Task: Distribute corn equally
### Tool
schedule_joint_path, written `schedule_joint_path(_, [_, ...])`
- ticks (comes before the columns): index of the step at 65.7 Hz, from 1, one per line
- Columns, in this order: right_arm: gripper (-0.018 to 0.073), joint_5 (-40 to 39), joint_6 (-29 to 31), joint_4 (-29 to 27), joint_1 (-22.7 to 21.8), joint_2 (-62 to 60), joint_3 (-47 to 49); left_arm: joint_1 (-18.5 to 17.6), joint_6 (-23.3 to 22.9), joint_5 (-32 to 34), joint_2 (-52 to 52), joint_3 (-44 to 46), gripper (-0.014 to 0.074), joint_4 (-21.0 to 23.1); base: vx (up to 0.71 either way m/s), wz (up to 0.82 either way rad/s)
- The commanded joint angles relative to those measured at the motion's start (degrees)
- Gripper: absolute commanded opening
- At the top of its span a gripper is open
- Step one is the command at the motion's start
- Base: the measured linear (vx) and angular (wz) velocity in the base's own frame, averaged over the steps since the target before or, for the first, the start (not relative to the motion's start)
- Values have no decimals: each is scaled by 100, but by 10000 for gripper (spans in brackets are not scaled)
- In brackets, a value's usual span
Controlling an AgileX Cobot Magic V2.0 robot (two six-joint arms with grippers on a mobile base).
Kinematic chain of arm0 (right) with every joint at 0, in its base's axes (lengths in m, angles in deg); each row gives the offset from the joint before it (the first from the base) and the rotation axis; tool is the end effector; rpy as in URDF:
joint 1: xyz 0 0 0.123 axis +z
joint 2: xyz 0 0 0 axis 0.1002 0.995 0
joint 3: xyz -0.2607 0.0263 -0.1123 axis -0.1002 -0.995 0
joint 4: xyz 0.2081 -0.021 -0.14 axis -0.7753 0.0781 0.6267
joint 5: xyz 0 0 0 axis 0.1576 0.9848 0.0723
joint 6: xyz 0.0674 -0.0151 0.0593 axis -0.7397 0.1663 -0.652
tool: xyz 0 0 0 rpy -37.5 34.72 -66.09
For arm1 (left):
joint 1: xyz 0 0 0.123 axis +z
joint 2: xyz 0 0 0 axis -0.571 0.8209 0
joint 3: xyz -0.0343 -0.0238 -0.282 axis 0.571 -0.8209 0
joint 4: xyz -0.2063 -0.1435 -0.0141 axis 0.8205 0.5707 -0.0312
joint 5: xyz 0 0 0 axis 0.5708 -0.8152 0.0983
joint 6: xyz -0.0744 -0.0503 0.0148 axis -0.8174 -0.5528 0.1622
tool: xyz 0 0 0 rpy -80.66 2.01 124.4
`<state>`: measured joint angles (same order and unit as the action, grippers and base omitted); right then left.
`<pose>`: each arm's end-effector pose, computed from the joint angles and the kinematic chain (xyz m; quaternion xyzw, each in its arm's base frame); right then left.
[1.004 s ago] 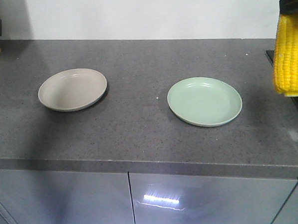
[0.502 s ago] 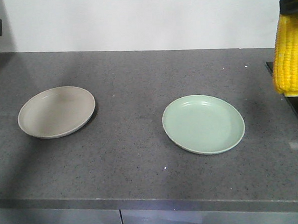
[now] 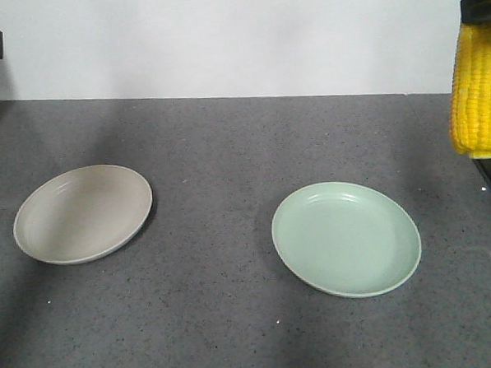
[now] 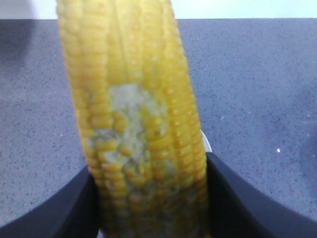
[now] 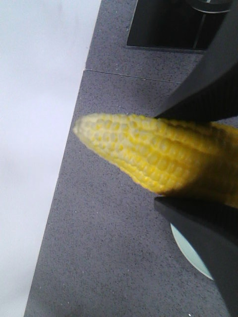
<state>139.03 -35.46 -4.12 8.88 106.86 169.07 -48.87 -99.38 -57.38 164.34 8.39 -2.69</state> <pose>0.2621 0.0272 0.4737 -0.1063 0.8811 0.0495 0.4581 0.2497 -0.0501 0.4601 0.0097 0.9136 -0.0232 0.4060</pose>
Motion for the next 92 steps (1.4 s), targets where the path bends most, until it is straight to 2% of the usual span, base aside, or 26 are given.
schedule_joint_path(1, [120, -368, 10, -34, -28, -154, 155, 0, -41, 336, -152, 194, 4, -42, 12, 1])
schedule_joint_path(92, [120, -368, 10, -34, -28, -154, 155, 0, -41, 336, -152, 194, 4, -42, 3, 0])
